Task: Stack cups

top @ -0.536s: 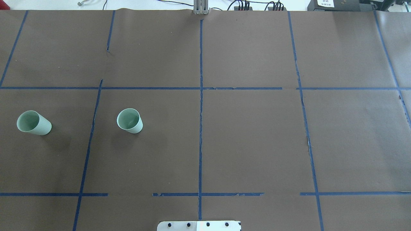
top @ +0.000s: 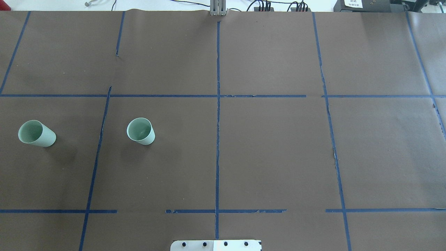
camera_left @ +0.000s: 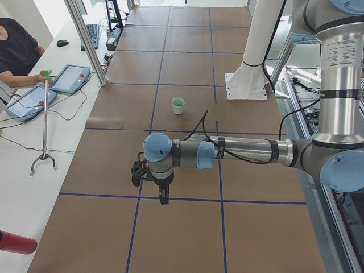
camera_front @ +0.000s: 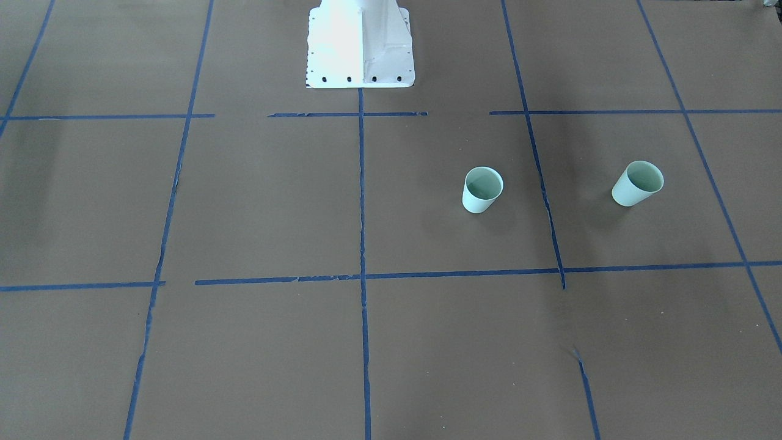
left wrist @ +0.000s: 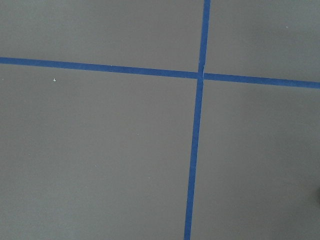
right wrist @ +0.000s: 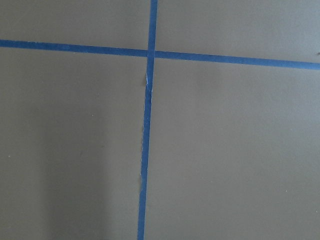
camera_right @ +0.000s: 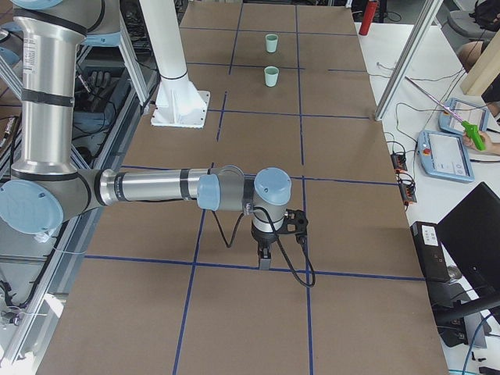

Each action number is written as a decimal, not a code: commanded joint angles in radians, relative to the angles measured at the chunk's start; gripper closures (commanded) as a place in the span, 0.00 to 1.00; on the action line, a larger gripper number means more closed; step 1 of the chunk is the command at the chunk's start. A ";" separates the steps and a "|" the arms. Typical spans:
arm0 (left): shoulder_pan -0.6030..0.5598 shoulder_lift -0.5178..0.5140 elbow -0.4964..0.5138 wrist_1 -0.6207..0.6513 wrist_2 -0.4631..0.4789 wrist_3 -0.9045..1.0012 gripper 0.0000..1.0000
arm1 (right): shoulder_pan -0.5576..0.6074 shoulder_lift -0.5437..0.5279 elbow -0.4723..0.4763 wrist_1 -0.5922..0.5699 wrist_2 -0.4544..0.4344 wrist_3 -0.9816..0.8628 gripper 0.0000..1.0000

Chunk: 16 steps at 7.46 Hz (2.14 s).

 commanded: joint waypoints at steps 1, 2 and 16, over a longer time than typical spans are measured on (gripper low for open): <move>0.001 -0.002 0.008 -0.037 0.001 0.006 0.00 | 0.000 0.000 0.000 -0.001 0.000 0.000 0.00; 0.013 -0.001 0.014 -0.070 0.004 0.001 0.00 | 0.000 0.000 0.000 -0.001 0.000 0.000 0.00; 0.444 0.010 0.008 -0.497 0.009 -0.680 0.00 | 0.000 0.000 0.000 -0.001 0.000 0.000 0.00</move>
